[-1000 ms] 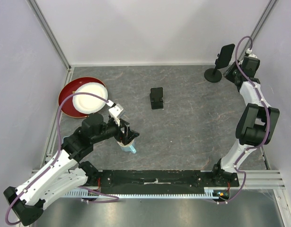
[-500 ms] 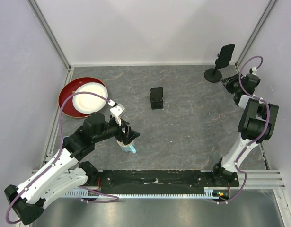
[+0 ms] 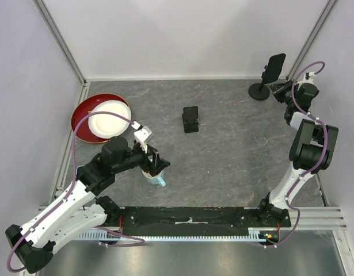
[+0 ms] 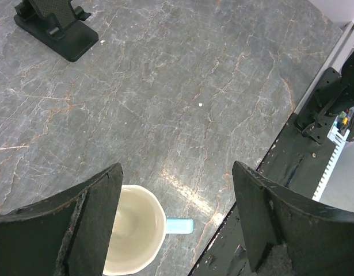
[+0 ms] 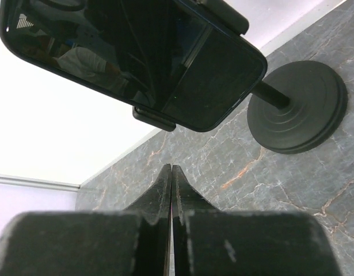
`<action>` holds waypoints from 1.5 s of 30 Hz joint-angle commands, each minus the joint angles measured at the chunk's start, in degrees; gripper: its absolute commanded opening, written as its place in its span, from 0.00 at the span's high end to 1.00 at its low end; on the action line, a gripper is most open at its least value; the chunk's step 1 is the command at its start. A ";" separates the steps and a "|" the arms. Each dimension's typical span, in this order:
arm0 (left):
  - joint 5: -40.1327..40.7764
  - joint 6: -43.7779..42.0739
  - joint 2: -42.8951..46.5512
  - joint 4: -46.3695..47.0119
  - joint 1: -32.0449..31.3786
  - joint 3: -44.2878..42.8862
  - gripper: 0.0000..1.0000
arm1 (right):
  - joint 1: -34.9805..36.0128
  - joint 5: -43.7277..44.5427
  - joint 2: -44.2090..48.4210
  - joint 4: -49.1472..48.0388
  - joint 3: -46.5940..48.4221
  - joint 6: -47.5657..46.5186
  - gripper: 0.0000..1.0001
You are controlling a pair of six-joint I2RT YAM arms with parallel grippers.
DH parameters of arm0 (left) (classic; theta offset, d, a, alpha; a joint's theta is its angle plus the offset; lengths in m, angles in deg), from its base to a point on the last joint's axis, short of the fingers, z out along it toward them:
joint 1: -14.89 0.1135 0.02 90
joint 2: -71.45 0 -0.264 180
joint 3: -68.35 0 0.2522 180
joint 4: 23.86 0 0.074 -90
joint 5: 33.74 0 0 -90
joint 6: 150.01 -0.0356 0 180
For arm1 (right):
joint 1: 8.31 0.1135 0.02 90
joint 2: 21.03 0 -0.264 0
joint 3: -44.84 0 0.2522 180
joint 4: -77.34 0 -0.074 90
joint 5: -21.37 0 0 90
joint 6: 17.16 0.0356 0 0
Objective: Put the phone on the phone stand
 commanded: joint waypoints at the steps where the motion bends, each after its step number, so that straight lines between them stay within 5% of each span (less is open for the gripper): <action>1: -1.23 -2.47 0.17 1.00 -0.11 -1.01 0.17 | 0.93 -1.90 -0.72 -4.79 2.11 0.81 1.00; 45: -0.53 -2.47 -0.10 0.74 -0.11 -1.01 0.17 | 6.04 -0.94 -10.06 1.53 18.73 -1.29 1.00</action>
